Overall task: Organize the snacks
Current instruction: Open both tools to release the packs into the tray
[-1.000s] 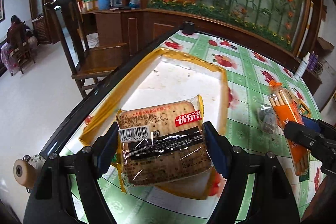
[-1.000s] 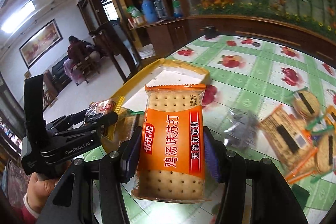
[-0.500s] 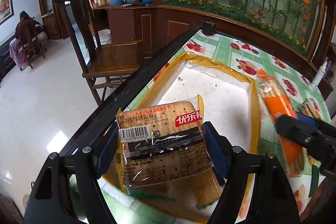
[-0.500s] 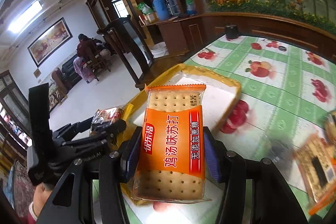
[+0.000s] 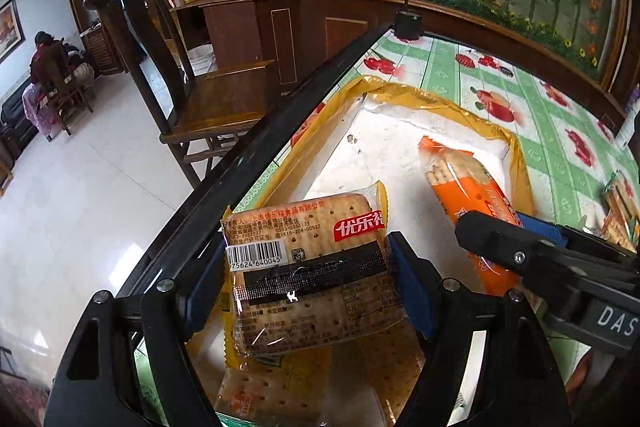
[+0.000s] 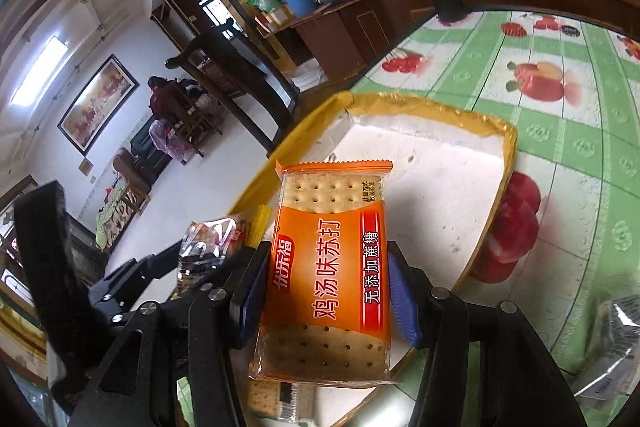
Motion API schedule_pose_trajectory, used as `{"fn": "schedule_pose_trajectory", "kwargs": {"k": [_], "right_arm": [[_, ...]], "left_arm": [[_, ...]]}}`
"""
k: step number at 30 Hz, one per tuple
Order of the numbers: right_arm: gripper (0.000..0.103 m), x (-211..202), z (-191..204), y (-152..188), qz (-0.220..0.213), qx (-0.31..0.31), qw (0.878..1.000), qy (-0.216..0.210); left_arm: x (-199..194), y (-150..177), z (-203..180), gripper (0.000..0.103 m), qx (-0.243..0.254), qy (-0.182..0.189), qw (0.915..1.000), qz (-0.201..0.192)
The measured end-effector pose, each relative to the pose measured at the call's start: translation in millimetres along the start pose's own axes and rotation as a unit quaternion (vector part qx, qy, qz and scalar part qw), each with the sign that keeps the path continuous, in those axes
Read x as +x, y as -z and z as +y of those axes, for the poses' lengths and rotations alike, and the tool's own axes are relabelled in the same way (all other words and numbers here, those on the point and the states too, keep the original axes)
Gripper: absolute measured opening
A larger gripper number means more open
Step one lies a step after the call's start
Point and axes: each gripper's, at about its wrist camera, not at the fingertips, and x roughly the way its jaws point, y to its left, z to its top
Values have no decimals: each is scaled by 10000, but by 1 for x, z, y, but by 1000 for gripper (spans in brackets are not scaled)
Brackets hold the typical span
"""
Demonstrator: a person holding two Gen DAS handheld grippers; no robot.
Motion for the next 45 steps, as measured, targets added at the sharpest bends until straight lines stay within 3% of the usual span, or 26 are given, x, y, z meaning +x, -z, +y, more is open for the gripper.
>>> {"fn": "schedule_pose_trajectory", "kwargs": {"k": [5,9,12,15,19,23,25,29,35,40,45], "right_arm": [[56,8,-1,0,63,6,10000,47],[58,9,1,3,103,23,9999,64],[60,3,0,3,61,103,9999,29],[61,-14,-2,4,-91,161,9998,15],[72,-50,-11,11,-397,212,9990,83],[73,-86,-26,24,-618,335,9974,153],[75,-105,-34,34,-707,349,9966,234],[80,-149,-57,58,-939,432,9927,616],[83,-218,-109,104,-1140,763,9772,1622],[84,-258,-153,138,-1188,1315,9616,2096],[86,-271,-167,155,-1146,1434,9561,2284]], "left_arm": [[4,2,2,85,17,-17,9999,107],[5,4,0,87,126,-146,9997,135],[1,5,4,87,57,-46,9999,125],[-5,5,13,87,-190,239,9995,58],[0,3,18,87,-313,507,9981,170],[-6,1,15,87,-443,572,9972,175],[-15,2,10,87,-464,807,9956,61],[-37,5,-17,87,-354,1267,9912,-119],[-56,11,-86,87,249,1845,9824,-169],[-62,19,-142,87,874,2007,9757,-39],[-60,29,-171,87,1107,2115,9710,148]]}}
